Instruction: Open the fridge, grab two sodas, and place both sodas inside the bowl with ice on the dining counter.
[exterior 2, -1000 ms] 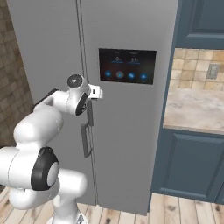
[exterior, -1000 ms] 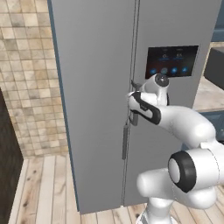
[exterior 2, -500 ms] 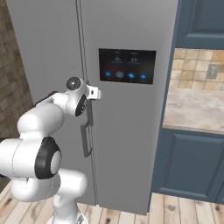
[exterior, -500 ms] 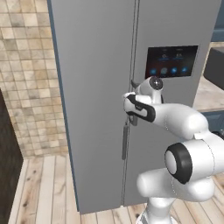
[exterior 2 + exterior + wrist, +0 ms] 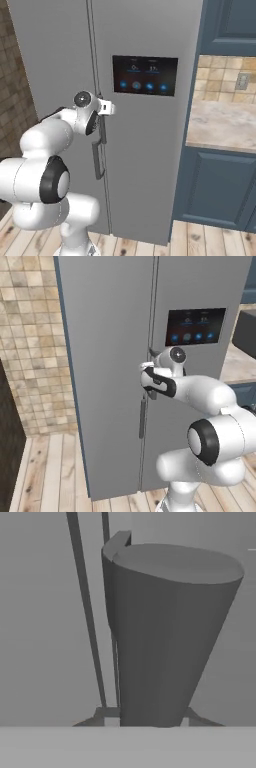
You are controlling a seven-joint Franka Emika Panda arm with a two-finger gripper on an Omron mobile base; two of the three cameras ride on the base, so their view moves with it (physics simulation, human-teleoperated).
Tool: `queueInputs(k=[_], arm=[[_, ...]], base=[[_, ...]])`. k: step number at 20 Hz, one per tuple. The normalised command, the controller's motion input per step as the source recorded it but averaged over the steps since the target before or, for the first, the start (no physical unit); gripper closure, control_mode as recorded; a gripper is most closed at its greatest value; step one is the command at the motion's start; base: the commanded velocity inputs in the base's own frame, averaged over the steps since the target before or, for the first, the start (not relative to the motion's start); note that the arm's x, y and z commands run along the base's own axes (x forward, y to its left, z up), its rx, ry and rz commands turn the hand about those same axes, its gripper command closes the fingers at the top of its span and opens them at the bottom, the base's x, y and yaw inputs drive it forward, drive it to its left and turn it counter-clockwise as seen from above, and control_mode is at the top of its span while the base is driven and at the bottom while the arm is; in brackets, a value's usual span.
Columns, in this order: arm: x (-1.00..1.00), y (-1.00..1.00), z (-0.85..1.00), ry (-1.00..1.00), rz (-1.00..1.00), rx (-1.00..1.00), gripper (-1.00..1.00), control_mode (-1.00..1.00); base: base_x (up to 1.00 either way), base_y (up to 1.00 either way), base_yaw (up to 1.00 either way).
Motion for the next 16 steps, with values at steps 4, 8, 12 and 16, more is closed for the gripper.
queueInputs(k=[4,8,12,16], arm=[[-0.25,-0.12,0.00,-0.01,-0.02,0.00,1.00,-1.00],[-0.97,-0.37,0.01,-0.05,-0.10,0.00,1.00,-1.00],[-1.00,-0.46,0.04,-0.02,-0.13,0.00,1.00,-1.00],[-1.00,-0.50,0.07,0.00,-0.15,0.00,1.00,-1.00]], base=[[0.00,0.00,0.00],[0.00,0.00,0.00],[0.00,0.00,0.00],[0.00,0.00,0.00]])
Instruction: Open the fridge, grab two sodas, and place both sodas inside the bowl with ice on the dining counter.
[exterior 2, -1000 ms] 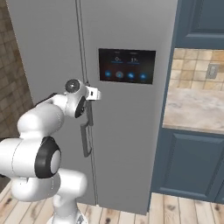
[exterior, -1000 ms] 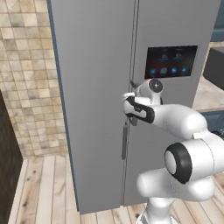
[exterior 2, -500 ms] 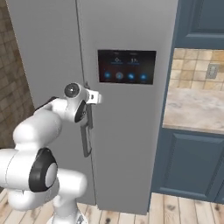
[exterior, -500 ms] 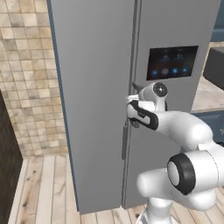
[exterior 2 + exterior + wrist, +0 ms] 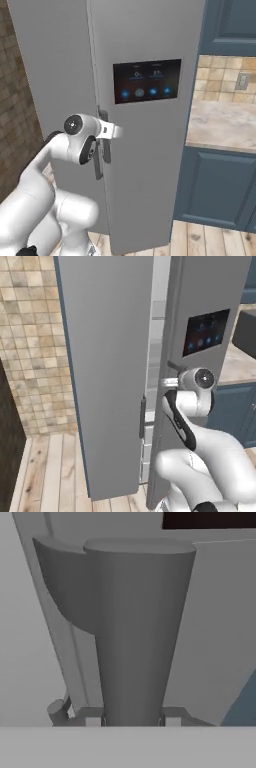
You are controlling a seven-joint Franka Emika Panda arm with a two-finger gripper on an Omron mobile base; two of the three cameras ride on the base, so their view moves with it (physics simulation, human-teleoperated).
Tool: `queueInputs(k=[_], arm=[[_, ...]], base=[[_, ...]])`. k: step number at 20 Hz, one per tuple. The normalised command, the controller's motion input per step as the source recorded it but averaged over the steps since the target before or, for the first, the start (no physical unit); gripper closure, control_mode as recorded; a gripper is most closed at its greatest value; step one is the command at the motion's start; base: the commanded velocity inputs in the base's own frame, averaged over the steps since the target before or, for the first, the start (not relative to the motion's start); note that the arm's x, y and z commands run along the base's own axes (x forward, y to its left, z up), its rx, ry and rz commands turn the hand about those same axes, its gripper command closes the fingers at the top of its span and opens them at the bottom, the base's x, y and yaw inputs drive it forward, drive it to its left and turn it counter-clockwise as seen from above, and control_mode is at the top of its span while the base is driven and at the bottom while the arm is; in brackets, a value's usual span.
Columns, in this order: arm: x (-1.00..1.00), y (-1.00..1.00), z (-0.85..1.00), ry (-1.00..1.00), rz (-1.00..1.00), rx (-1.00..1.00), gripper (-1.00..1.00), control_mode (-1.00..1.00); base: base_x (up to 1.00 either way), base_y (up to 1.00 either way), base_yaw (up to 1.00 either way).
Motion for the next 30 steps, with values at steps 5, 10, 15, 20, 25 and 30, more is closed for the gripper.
queueInputs(k=[5,10,15,20,25,30], arm=[[-0.74,-0.67,0.19,0.00,-0.14,-0.04,1.00,-1.00],[-0.62,-0.47,0.09,0.06,-0.13,-0.10,-1.00,-1.00],[-0.82,0.04,-0.35,0.00,-0.01,-0.10,-1.00,-1.00],[-0.99,0.34,0.00,-0.01,0.01,0.00,-1.00,-1.00],[-0.73,0.85,0.16,0.03,0.00,0.00,-1.00,-1.00],[-0.28,1.00,0.01,0.02,-0.02,-0.04,-1.00,-1.00]], base=[[0.00,0.00,0.00],[0.00,0.00,0.00],[0.00,0.00,0.00],[0.00,0.00,0.00],[0.00,0.00,0.00],[0.00,0.00,0.00]])
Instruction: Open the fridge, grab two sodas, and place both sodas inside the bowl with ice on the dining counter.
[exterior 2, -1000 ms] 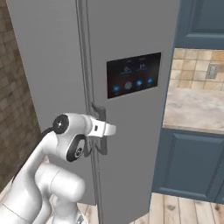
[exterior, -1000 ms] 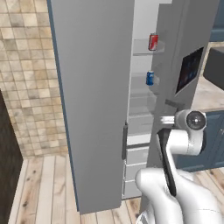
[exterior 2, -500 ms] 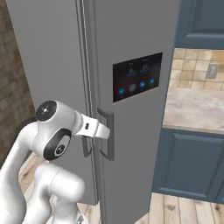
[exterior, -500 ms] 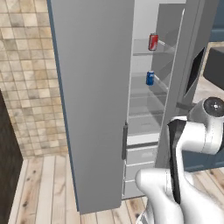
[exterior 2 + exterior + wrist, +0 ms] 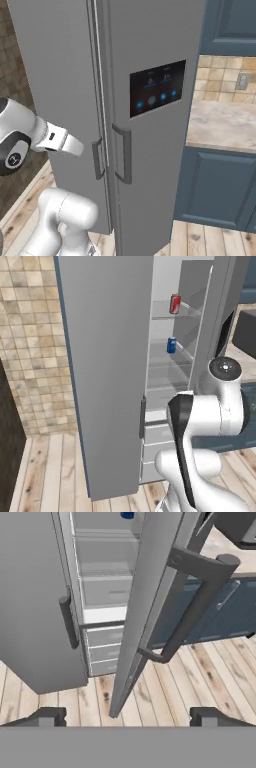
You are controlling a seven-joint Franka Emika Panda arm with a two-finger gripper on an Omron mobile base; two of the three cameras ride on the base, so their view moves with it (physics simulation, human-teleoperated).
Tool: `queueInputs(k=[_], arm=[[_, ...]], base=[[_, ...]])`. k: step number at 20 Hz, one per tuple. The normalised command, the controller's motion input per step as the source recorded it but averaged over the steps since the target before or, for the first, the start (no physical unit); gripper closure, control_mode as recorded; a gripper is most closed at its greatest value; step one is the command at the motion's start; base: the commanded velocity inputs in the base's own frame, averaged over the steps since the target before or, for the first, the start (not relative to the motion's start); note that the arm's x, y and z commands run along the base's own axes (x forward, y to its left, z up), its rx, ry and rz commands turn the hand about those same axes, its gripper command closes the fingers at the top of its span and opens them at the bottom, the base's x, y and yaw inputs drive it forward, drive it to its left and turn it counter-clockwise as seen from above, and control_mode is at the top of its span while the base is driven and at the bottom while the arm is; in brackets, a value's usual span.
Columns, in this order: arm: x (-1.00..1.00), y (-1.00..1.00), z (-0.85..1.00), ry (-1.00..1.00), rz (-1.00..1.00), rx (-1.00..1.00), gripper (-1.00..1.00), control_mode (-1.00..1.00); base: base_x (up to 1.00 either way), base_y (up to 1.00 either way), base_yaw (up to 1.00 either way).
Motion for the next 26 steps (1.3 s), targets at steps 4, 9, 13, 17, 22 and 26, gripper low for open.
queueInputs(k=[4,9,13,17,22,26], arm=[[0.38,0.87,0.04,0.03,-0.01,-0.08,-1.00,-1.00],[0.81,0.33,0.00,0.03,0.02,-0.03,-1.00,-1.00],[0.93,0.00,0.00,0.03,0.04,0.00,-1.00,-1.00],[0.93,-0.13,-0.06,0.02,0.05,0.00,-1.00,-1.00],[0.79,-0.37,-0.09,0.00,0.04,0.00,-1.00,-1.00],[0.65,-0.48,-0.10,0.00,0.01,0.00,-1.00,-1.00]], base=[[0.00,0.00,0.00],[0.00,0.00,0.00],[0.00,0.00,0.00],[0.00,0.00,0.00],[0.00,0.00,0.00],[0.00,0.00,0.00]])
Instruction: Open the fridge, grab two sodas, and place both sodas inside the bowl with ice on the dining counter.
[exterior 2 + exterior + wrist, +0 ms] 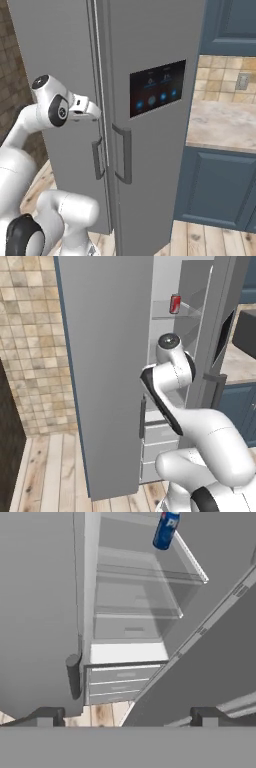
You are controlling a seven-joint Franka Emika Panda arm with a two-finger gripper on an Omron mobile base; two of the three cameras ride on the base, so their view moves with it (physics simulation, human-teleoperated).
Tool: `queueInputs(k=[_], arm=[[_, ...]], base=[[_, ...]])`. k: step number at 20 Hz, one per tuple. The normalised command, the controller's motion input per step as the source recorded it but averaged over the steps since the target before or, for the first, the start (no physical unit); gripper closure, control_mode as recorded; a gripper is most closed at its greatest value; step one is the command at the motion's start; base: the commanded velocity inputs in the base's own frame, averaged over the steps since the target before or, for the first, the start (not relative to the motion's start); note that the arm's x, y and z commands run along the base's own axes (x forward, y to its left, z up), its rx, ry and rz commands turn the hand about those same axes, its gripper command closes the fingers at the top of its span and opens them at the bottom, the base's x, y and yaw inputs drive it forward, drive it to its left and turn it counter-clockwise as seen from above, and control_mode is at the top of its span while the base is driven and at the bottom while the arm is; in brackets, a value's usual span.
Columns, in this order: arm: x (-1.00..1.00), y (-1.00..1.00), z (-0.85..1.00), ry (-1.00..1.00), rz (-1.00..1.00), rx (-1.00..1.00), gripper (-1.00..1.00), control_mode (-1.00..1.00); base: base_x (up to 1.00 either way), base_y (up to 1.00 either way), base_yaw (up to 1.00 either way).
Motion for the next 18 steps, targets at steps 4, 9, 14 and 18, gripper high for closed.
queueInputs(k=[4,9,14,18], arm=[[0.20,-0.65,-0.10,0.00,0.00,-0.01,-1.00,-1.00],[-0.09,-0.76,-0.15,-0.01,0.00,-0.01,-1.00,-1.00],[-0.01,-0.63,-0.13,0.00,0.00,-0.03,-1.00,-1.00],[0.45,-0.60,-0.01,0.03,0.00,-0.01,-1.00,-1.00]], base=[[0.00,0.00,0.00],[0.00,0.00,0.00],[0.00,0.00,0.00],[0.00,0.00,0.00]])
